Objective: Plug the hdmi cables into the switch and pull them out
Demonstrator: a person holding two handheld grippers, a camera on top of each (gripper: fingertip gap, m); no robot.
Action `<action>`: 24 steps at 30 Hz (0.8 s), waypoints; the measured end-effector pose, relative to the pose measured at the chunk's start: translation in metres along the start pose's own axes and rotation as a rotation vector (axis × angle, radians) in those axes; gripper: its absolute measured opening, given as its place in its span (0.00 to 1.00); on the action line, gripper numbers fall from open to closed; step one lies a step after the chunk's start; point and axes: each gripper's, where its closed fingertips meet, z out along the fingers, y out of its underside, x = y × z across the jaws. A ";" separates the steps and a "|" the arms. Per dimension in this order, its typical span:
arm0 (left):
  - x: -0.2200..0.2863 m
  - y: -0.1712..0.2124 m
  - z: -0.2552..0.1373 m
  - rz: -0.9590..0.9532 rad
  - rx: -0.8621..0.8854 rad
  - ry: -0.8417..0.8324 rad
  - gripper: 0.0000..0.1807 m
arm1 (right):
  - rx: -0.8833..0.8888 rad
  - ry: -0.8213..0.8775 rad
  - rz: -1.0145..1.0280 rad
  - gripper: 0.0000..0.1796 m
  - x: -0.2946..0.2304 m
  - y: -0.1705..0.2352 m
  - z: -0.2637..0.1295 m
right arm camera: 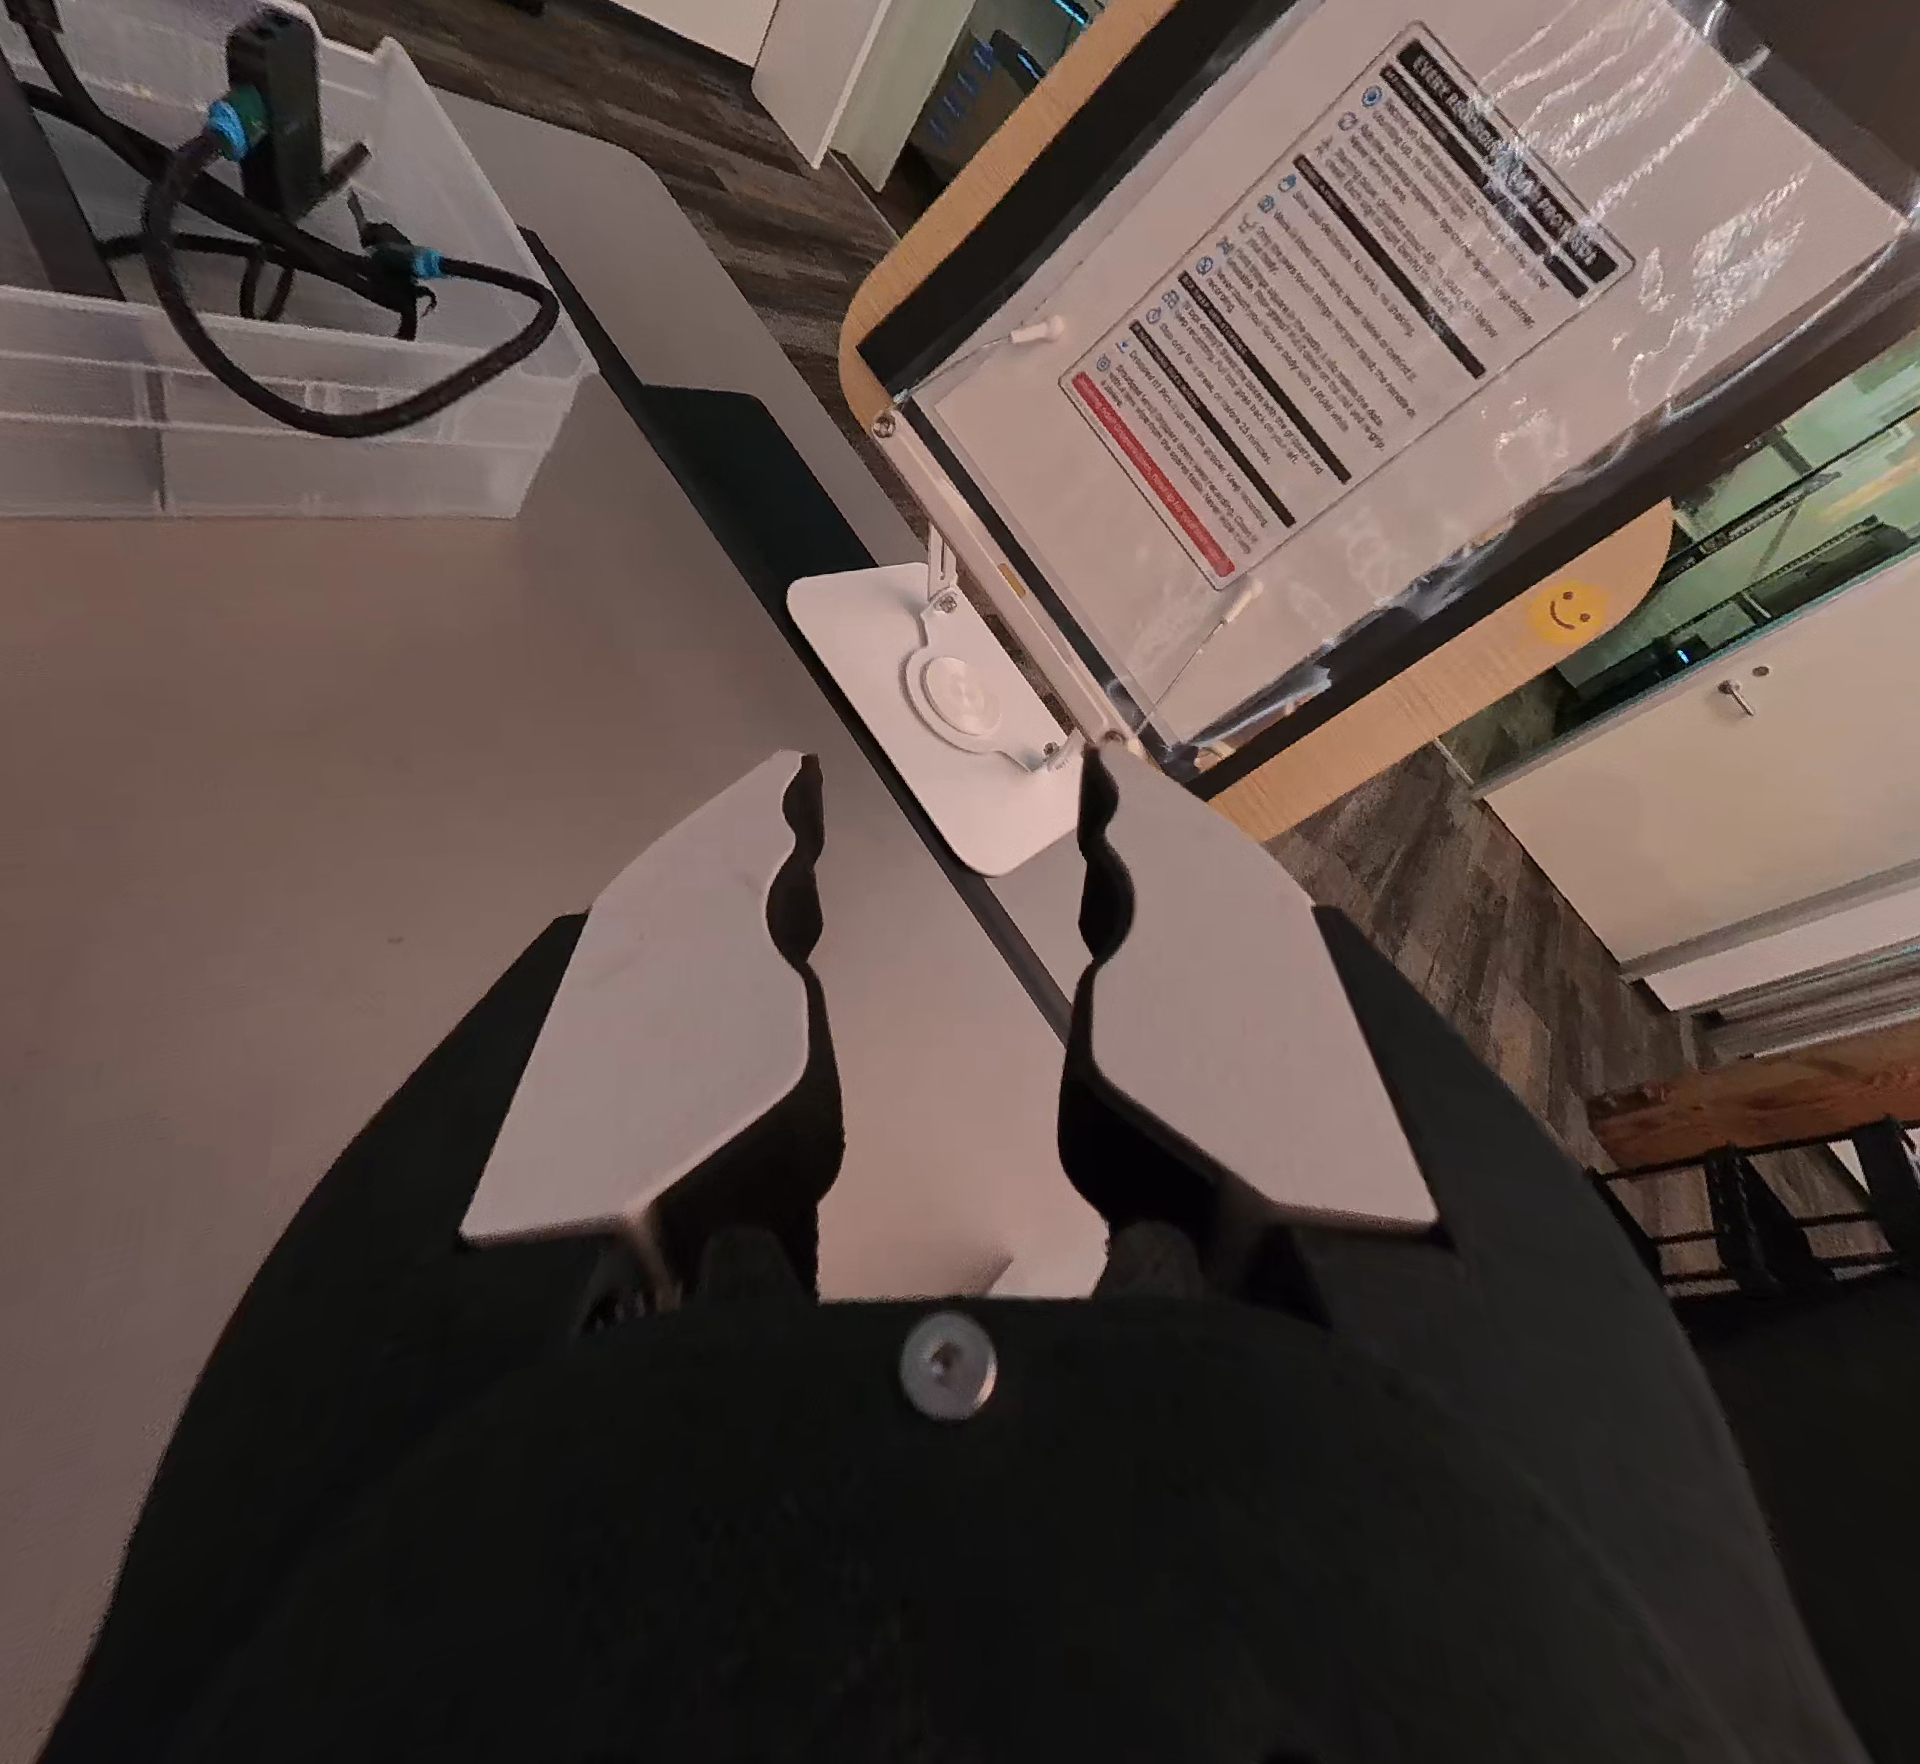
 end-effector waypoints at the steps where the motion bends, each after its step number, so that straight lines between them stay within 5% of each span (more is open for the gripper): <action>1: 0.004 -0.003 0.000 0.056 0.004 -0.017 0.15 | 0.015 -0.009 0.001 0.26 -0.003 -0.003 0.000; 11: 0.041 -0.029 0.013 0.355 0.037 -0.119 0.11 | 0.095 -0.182 -0.061 0.24 -0.061 -0.024 0.020; 24: 0.069 -0.064 0.003 0.418 0.220 -0.145 0.11 | 0.184 -0.342 -0.055 0.21 -0.107 -0.039 0.027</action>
